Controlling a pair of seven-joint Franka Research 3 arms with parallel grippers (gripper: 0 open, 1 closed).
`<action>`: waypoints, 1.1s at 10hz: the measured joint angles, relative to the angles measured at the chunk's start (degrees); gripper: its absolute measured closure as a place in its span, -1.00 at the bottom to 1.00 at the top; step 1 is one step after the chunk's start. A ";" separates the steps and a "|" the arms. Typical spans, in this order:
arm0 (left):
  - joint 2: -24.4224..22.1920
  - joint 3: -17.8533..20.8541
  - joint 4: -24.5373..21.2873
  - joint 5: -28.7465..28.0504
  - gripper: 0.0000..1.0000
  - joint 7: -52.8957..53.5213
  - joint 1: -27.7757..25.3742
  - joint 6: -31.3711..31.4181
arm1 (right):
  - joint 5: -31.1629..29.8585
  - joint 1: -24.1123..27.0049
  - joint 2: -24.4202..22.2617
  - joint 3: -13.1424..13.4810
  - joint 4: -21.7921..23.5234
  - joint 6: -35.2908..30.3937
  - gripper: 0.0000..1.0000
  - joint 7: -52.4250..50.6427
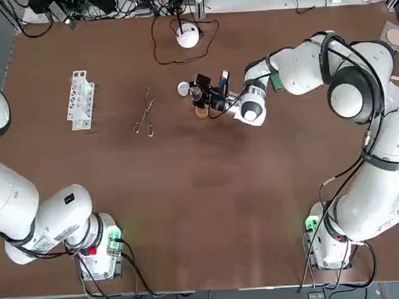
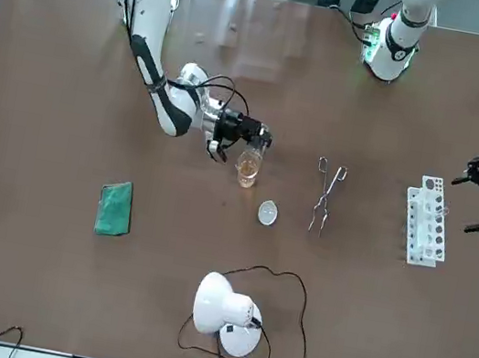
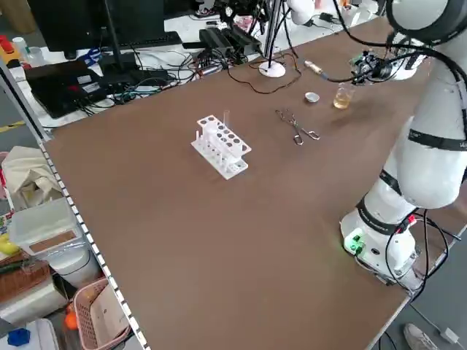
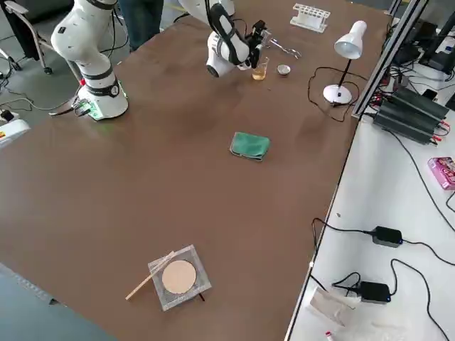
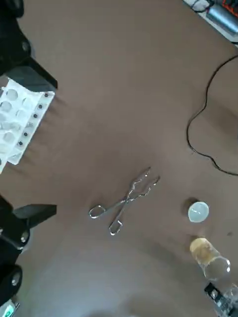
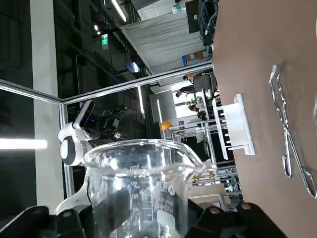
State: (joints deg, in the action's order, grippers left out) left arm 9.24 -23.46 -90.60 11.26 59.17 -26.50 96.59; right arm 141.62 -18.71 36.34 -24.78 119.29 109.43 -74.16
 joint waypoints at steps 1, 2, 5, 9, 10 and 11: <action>-1.05 -0.46 -0.75 -2.93 -1.00 -7.62 1.87 0.66 | 0.00 0.08 0.00 0.03 -0.18 0.00 0.22 0.63; -1.69 -1.51 -1.11 -5.43 -1.00 -13.51 2.86 0.83 | 0.01 0.18 0.00 0.05 -0.29 0.00 0.22 0.88; -2.14 -4.09 -1.19 -7.80 -1.00 -35.95 3.43 1.32 | 0.01 0.39 0.00 0.05 -0.31 0.00 0.22 3.35; -2.33 -4.18 -1.00 -12.82 -1.00 -49.44 3.79 2.36 | 0.02 1.10 0.00 0.06 -0.33 -0.06 0.22 13.01; -2.37 -4.16 -0.89 -14.36 -1.00 -49.78 3.71 4.14 | 0.02 1.15 0.00 0.06 -0.35 -0.18 0.22 15.81; -2.55 -4.15 -0.45 -14.74 -1.00 -50.27 3.68 5.18 | 0.02 1.16 0.00 0.05 -0.38 -0.25 0.22 17.67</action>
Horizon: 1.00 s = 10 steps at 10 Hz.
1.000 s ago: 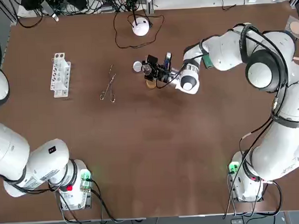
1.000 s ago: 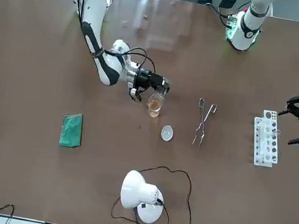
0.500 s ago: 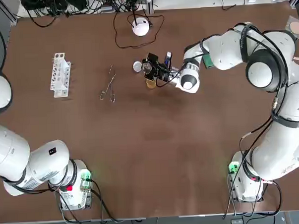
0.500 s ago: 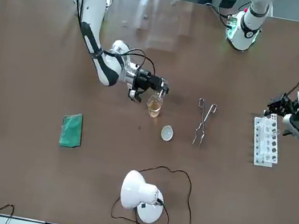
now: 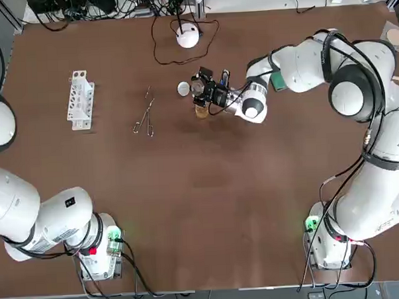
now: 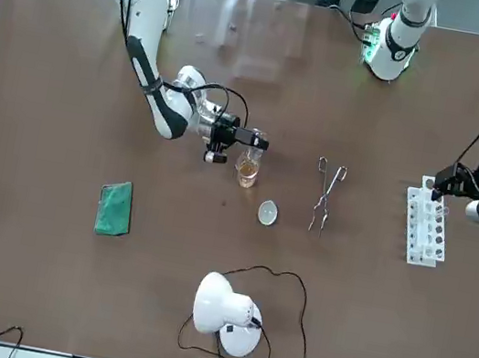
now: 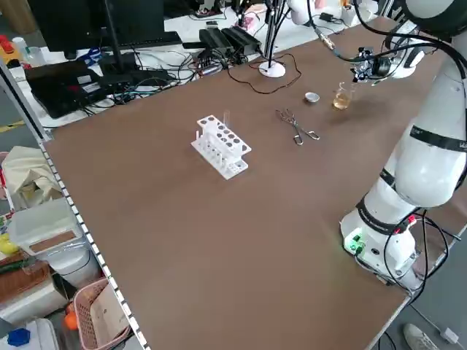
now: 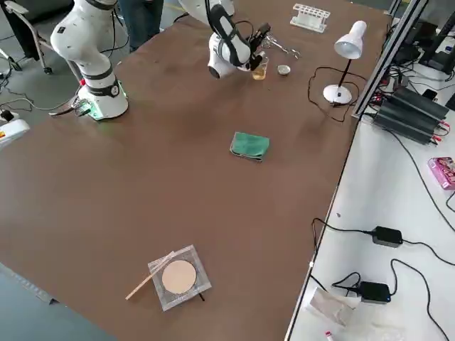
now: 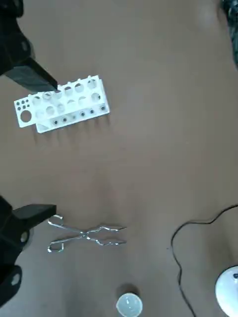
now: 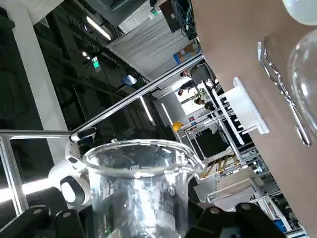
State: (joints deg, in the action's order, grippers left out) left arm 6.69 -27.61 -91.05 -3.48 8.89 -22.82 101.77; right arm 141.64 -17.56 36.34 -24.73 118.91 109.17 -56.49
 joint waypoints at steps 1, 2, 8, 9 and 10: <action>-0.38 0.03 0.93 -0.04 -1.00 -1.63 -0.03 -0.45 | 0.00 0.02 0.00 0.00 -0.02 -0.06 0.22 1.46; -0.77 0.08 1.93 -0.04 -1.00 -3.69 -0.21 -1.64 | 0.00 0.07 0.00 0.00 -0.03 -0.10 0.22 2.71; -1.03 0.27 2.70 -0.05 -1.00 -5.67 -0.58 -3.57 | 0.00 0.55 0.00 0.00 -0.12 -0.18 0.22 5.29; -1.03 0.61 3.34 -0.05 -1.00 -5.67 0.10 -4.35 | -0.04 0.55 -0.02 -0.01 -0.14 -0.18 0.22 4.99; -1.02 2.89 4.17 -0.05 -1.00 -5.67 2.83 -5.61 | -0.12 0.55 -0.05 -0.04 -0.16 -0.16 0.22 3.43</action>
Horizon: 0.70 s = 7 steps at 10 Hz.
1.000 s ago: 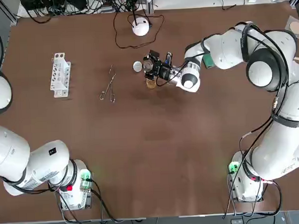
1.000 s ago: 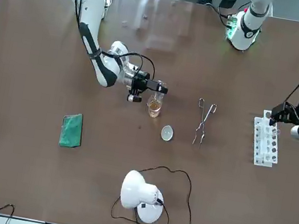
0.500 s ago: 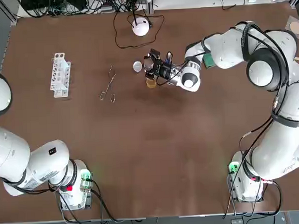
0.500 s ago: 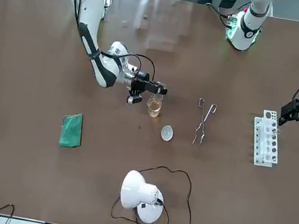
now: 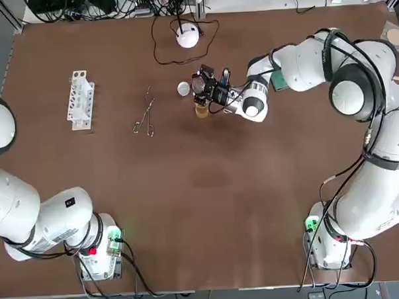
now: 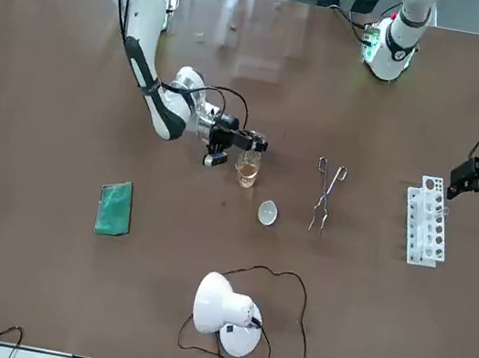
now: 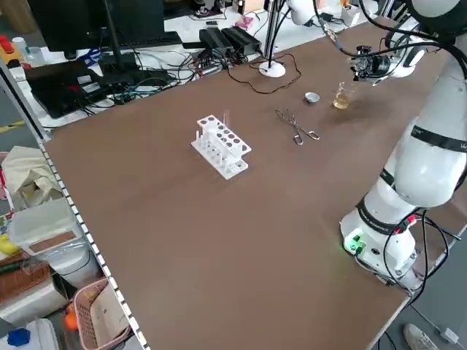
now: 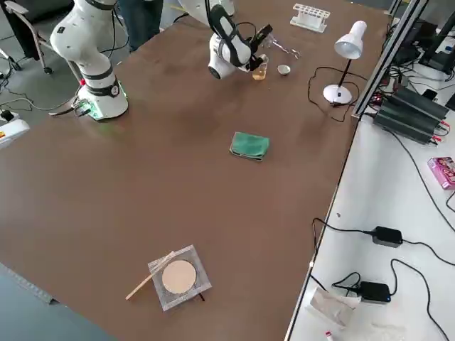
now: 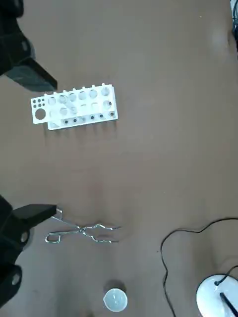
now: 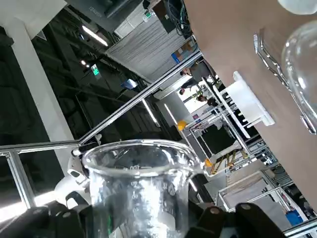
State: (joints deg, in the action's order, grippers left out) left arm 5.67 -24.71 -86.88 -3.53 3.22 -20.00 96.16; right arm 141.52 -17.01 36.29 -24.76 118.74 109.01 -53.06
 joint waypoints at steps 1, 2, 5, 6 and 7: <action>0.01 5.12 0.67 0.00 -1.00 -0.08 5.28 -0.56 | -0.34 0.00 -0.02 0.00 0.00 0.08 0.22 -2.74; 0.02 11.01 1.13 0.00 -1.00 -0.09 10.96 -0.81 | -0.99 0.00 -0.03 0.00 -0.01 0.17 0.22 -6.12; 0.12 19.09 1.31 0.00 -1.00 -0.09 19.18 -0.86 | -5.23 0.44 -0.64 0.13 -0.18 2.72 0.22 -18.57; 0.18 20.30 1.31 0.01 -1.00 -0.11 20.29 -0.86 | -6.17 0.83 -1.10 0.15 -0.20 3.17 0.22 -22.79; 0.20 20.89 1.32 0.03 -1.00 -0.11 20.52 -0.86 | -6.85 1.05 -1.48 0.17 -0.21 3.71 0.22 -27.61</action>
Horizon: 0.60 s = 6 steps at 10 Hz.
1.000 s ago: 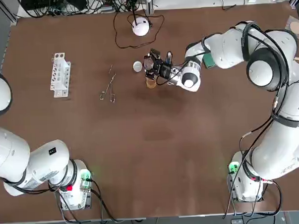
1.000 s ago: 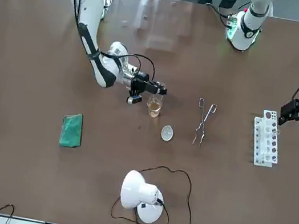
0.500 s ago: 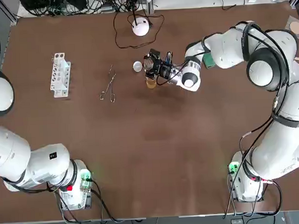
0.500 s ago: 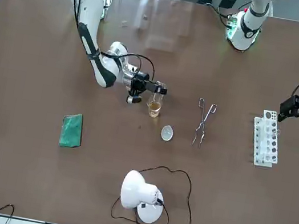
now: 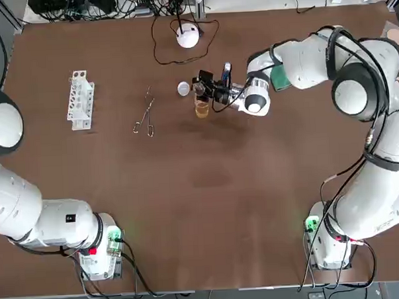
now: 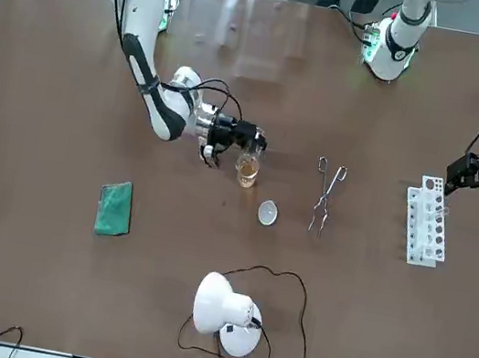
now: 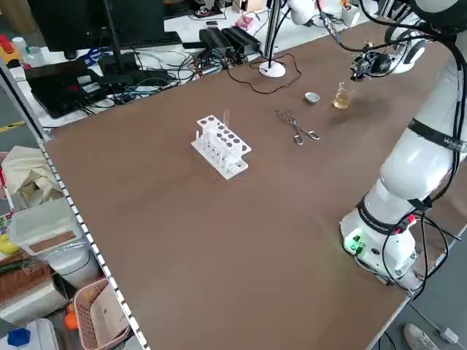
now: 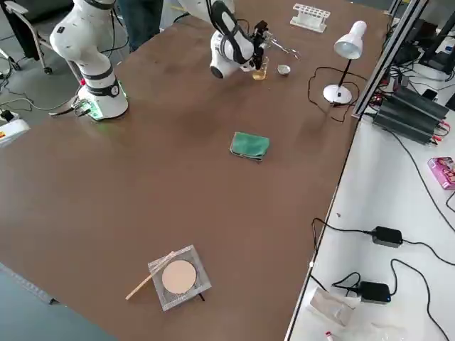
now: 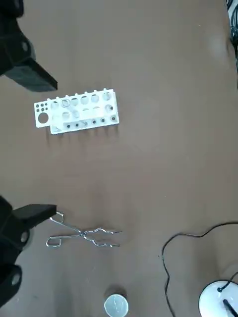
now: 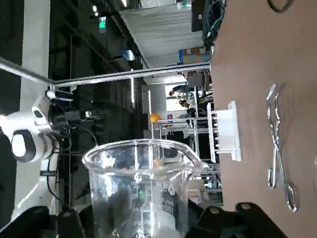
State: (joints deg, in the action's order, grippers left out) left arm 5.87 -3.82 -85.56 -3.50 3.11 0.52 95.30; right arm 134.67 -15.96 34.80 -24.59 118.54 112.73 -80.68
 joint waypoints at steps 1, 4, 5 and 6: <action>0.00 0.41 0.03 0.04 -1.00 0.00 -0.03 0.00 | -0.43 0.07 -0.13 0.01 0.00 0.51 0.22 -4.80; 0.04 0.62 0.04 0.12 -1.00 0.00 -0.08 -0.40 | -2.31 0.39 -0.16 0.06 0.31 1.13 0.22 -19.42; 0.11 0.62 0.04 0.12 -1.00 0.00 -0.06 -0.92 | -2.90 0.52 -0.32 0.07 0.93 1.12 0.22 -24.05; 0.21 0.60 0.04 0.13 -1.00 0.00 0.00 -1.08 | -3.33 0.60 -0.76 0.07 1.62 1.13 0.22 -28.44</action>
State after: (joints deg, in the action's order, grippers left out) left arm 6.08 -3.22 -85.52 -3.37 3.11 0.52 94.23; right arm 131.34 -15.36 34.04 -24.52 120.15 113.86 -109.11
